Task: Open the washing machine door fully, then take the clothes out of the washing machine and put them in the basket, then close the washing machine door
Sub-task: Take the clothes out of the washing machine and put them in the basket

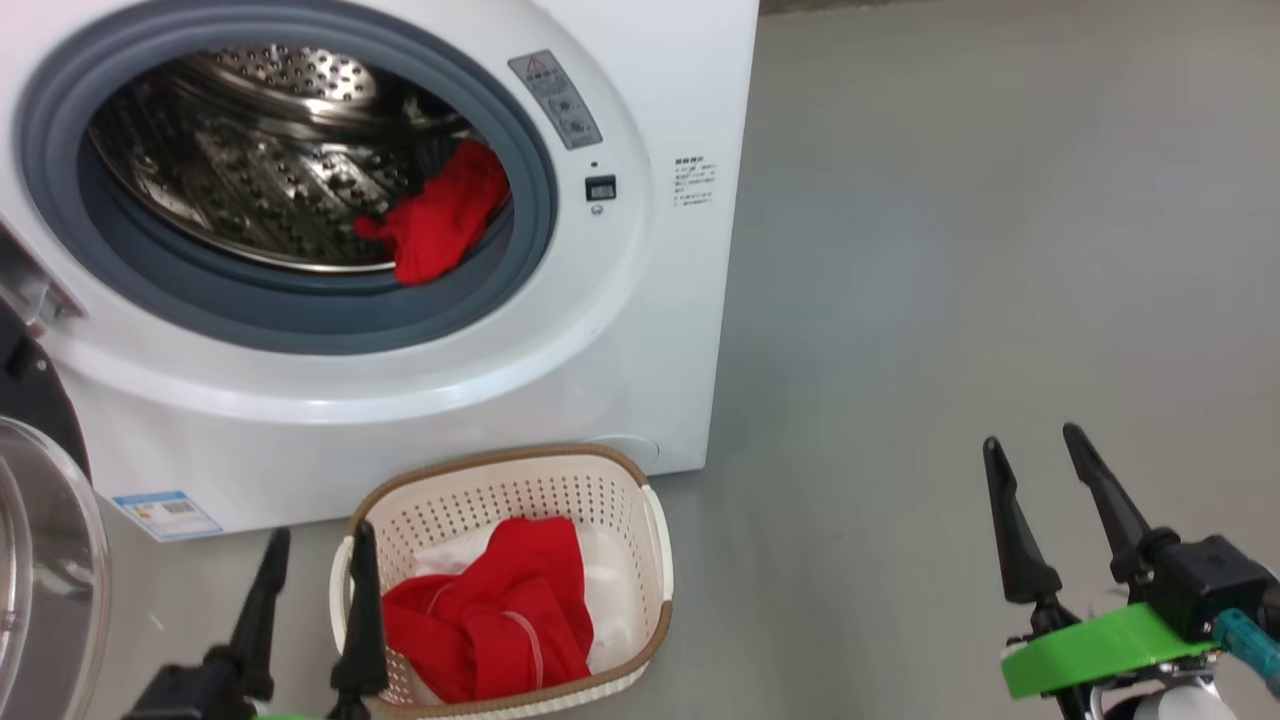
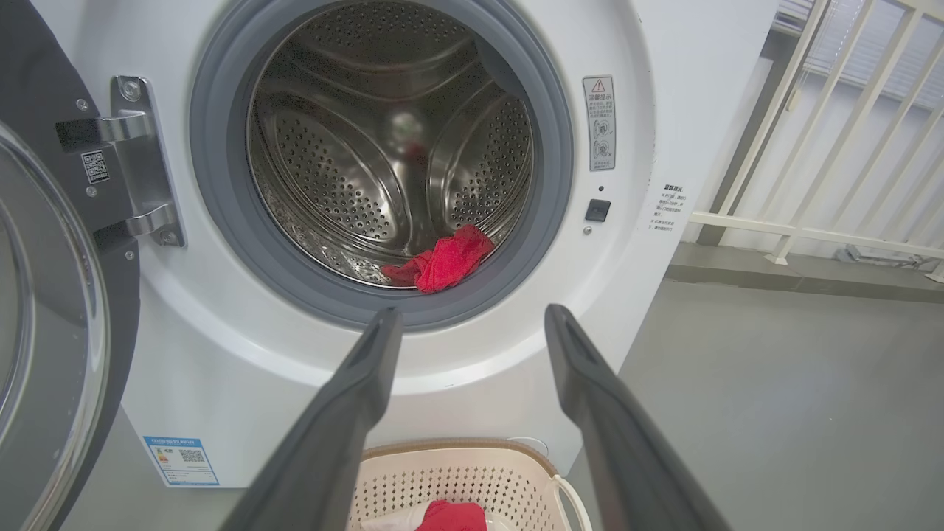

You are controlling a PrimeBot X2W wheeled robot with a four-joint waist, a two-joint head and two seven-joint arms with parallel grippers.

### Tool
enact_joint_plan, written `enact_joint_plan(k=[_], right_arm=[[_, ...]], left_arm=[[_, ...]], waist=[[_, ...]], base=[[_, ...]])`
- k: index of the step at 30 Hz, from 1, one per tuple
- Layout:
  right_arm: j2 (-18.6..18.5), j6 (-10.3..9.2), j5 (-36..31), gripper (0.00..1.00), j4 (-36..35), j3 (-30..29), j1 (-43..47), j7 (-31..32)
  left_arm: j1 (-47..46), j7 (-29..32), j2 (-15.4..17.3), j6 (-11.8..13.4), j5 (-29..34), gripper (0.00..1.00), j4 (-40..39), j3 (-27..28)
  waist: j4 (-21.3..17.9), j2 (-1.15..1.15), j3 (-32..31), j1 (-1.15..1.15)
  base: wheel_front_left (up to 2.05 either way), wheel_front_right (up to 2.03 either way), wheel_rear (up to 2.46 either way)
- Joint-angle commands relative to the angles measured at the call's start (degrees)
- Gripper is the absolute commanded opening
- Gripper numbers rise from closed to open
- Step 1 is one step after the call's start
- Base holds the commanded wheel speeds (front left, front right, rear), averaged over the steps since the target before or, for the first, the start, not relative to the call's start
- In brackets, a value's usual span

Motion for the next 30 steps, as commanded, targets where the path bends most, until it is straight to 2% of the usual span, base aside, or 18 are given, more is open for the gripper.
enact_joint_plan(k=[1,11,30], right_arm=[[-0.4,0.28,-0.9,1.0,-1.5,1.1,0.5,-0.4],[-0.4,0.28,-0.4,1.0,-1.5,1.9,4.6,-0.4],[-0.4,0.28,-1.0,1.0,-1.8,1.9,6.0,-0.4]], left_arm=[[0.7,-0.5,0.6,0.2,0.2,1.0,-1.7,2.0],[6.2,0.0,0.6,0.7,-0.6,1.0,-1.2,1.8],[8.2,1.1,0.6,2.0,-2.4,1.0,-3.5,1.5]], waist=[[-0.4,0.0,-2.1,0.0],[-1.2,0.0,-6.8,0.0],[-1.1,0.0,-8.3,0.0]], base=[[0.0,0.0,0.0],[0.0,0.0,0.0],[0.0,0.0,0.0]])
